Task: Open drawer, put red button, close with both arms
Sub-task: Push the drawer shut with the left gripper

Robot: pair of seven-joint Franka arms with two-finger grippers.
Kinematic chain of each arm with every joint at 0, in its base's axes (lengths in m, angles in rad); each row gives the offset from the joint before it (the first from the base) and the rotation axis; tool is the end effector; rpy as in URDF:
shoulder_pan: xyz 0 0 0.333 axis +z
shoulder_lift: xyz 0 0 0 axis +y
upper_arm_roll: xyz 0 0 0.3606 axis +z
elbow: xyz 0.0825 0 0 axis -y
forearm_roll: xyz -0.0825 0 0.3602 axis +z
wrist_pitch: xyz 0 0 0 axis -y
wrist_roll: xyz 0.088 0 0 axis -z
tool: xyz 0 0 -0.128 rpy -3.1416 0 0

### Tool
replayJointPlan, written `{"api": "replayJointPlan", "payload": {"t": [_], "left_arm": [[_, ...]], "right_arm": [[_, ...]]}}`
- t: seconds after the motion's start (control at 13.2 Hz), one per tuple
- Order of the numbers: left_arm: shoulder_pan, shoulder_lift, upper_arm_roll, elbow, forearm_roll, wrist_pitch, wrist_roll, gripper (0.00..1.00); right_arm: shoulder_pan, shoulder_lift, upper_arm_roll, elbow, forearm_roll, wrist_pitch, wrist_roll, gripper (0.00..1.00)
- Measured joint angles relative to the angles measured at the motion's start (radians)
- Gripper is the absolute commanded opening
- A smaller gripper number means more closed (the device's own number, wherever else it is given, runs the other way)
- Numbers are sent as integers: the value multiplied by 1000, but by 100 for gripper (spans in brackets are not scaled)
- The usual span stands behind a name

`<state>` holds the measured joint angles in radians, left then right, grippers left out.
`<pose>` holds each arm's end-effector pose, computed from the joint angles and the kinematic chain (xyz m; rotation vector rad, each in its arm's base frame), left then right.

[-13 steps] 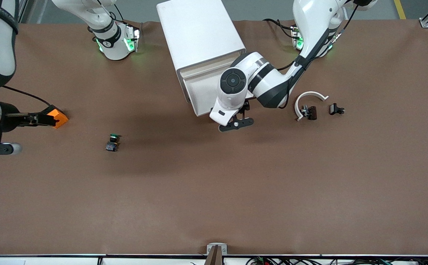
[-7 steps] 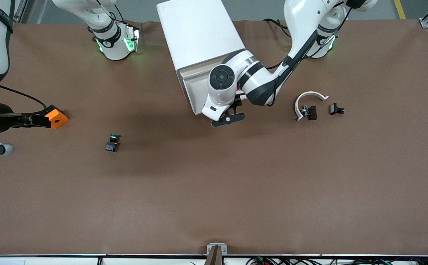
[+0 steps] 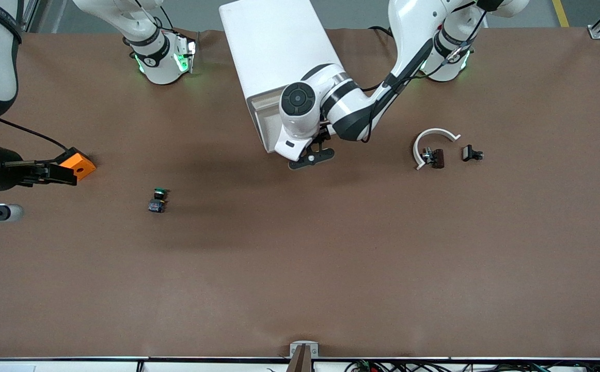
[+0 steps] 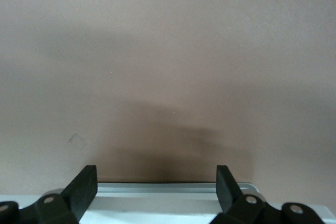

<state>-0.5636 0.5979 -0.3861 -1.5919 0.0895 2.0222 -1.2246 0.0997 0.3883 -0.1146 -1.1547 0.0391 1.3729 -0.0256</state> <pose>0.4324 -0.5231 0.3246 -3.0553 -0.4282 0.2791 0.6352 0.0126 0.5880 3.1288 0.0313 -0.2632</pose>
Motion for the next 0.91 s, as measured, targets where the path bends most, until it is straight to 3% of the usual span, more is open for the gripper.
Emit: {"api": "replayJointPlan", "payload": {"t": [0.53,0.91], "left_arm": [[-51,6,-1,-2,-95,0,-17,100],[-77,7,-1,-2,-154,0,-30,100]], "right_arm": [[-5,-23,-3,6,42,3,0,100],[-32,-124,-17,5,34,-19,0,100]]}}
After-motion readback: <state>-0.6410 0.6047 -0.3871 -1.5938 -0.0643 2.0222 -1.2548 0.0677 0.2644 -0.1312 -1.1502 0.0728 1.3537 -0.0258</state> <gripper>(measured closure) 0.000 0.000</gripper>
